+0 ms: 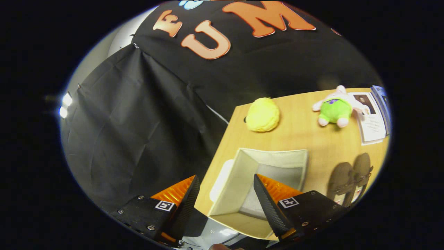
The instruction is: Open the storage box then place both shoes into the box .Put the left shoe in first, then the right shoe, with the right side of both shoes facing outward in a uniform manner.
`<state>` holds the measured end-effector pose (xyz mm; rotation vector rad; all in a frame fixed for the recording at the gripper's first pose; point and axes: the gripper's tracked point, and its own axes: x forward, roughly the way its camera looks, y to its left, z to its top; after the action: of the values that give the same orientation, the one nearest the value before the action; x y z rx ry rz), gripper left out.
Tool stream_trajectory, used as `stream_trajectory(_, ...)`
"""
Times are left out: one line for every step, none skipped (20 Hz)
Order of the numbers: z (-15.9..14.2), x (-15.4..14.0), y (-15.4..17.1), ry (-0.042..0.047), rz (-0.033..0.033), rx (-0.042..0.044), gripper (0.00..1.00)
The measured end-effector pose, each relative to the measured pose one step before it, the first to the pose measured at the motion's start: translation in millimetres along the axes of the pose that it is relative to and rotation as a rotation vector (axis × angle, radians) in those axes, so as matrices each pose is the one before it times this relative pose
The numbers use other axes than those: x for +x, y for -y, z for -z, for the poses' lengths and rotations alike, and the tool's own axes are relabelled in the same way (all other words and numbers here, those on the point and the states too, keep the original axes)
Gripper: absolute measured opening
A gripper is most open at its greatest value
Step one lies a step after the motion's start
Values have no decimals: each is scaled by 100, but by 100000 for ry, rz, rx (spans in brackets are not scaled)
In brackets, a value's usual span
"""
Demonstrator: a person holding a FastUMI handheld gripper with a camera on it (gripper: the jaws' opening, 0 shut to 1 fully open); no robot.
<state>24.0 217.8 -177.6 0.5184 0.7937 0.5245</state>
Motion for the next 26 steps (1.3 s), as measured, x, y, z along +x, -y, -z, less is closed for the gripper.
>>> stream_trajectory(37, -546, 1860, 913, 3084, 328, 94)
stream_trajectory(3, -591, 1617, 599, 2421, -107, 94)
stream_trajectory(38, -411, 1400, 589, 2787, -561, 94)
stream_trajectory(93, -437, 1548, 166, 2204, -751, 94)
stream_trajectory(316, -684, 1812, 131, 2414, -332, 94)
stream_trajectory(270, -490, 1598, 73, 1815, 135, 94)
stream_trajectory(199, -393, 1535, 138, 2220, 400, 94)
stream_trajectory(191, -189, 1678, 121, 2344, 251, 94)
stream_trajectory(189, -127, 1524, -132, 2692, 125, 94)
stream_trajectory(282, 45, 1434, -320, 2093, 91, 94)
stream_trajectory(623, -82, 1274, -594, 1705, -313, 93)
stream_trajectory(580, 88, 1107, -241, 1017, -954, 92)
stream_trajectory(603, 81, 949, -558, 1026, -1577, 91)
stream_trajectory(658, 245, 761, -423, 412, -1645, 90)
stream_trajectory(679, 324, 686, -450, 469, -1628, 89)
stream_trajectory(600, 421, 716, -615, 789, -1503, 87)
stream_trajectory(580, 329, 501, -180, 406, -2092, 86)
stream_trajectory(433, 429, 416, 173, 378, -2608, 84)
stream_trajectory(230, 398, 302, 918, 504, -3564, 82)
stream_trajectory(155, 572, 183, 1084, 670, -4019, 80)
stream_trajectory(833, 652, 525, -1778, 953, -4204, 79)
stream_trajectory(628, 433, 591, -1450, 2350, -2929, 73)
stream_trajectory(550, 504, 710, -1271, 2856, -3062, 72)
stream_trajectory(524, 504, 806, -1114, 3124, -2529, 71)
stream_trajectory(457, 377, 649, -845, 2244, -1695, 71)
stream_trajectory(513, 476, -25, -682, -115, -804, 69)
